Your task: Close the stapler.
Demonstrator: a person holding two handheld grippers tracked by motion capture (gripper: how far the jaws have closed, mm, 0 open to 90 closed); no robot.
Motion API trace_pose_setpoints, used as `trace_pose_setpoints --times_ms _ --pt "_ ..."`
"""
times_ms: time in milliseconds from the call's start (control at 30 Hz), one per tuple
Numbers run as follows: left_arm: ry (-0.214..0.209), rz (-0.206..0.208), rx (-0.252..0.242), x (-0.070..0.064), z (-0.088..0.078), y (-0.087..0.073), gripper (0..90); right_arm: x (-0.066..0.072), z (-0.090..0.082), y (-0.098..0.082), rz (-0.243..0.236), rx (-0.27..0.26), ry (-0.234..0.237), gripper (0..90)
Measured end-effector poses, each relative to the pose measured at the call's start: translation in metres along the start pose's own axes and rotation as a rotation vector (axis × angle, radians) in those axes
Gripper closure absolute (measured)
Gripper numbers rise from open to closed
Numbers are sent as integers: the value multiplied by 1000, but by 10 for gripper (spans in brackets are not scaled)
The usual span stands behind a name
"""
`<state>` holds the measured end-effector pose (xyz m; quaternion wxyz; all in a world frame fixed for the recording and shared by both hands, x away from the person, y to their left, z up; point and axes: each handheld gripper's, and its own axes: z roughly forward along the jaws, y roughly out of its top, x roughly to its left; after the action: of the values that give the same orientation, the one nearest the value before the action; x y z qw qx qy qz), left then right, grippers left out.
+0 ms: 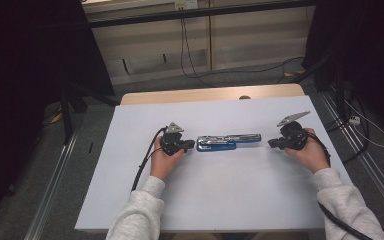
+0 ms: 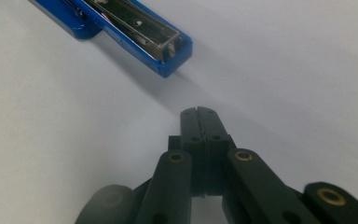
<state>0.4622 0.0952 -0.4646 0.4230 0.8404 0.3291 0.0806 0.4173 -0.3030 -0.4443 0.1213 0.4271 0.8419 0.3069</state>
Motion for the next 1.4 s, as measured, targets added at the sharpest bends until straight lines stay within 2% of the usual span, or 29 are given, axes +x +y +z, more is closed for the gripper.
trace_pose_setpoints --times_ms 100,133,367,700,900,1067,1100,1167,1233,1267,1333,1367,1400 --pt "-5 16 17 -2 4 -1 864 5 8 4 -20 14 4 900" --pt "6 32 29 -2 6 -1 864 6 10 6 -21 12 3 900" --pt "-9 31 29 -1 7 0 866 14 19 16 -52 12 8 900" --pt "4 42 31 -3 7 0 867 25 14 30 -85 -41 23 884" --pt "1 38 28 -2 7 -1 869 34 14 36 -108 -52 19 784" --pt "3 42 28 -3 7 -1 858 32 14 32 -48 -86 46 590" --pt "1 38 27 -2 7 -1 858 32 14 32 -48 -86 46 590" --pt "4 30 21 -2 6 -1 793 32 14 30 -31 -95 62 560" --pt "31 14 16 0 5 0 658 32 14 28 -28 -105 68 513" --pt "23 14 12 1 3 -1 576 32 14 27 -30 -101 71 496" --pt "13 17 -4 1 -1 -2 535 34 13 25 -28 -87 70 460" --pt "5 5 -4 1 -3 -3 448 35 10 23 -29 -90 78 433" --pt "-5 -2 -5 0 -6 -3 448 35 10 23 -29 -90 78 433"
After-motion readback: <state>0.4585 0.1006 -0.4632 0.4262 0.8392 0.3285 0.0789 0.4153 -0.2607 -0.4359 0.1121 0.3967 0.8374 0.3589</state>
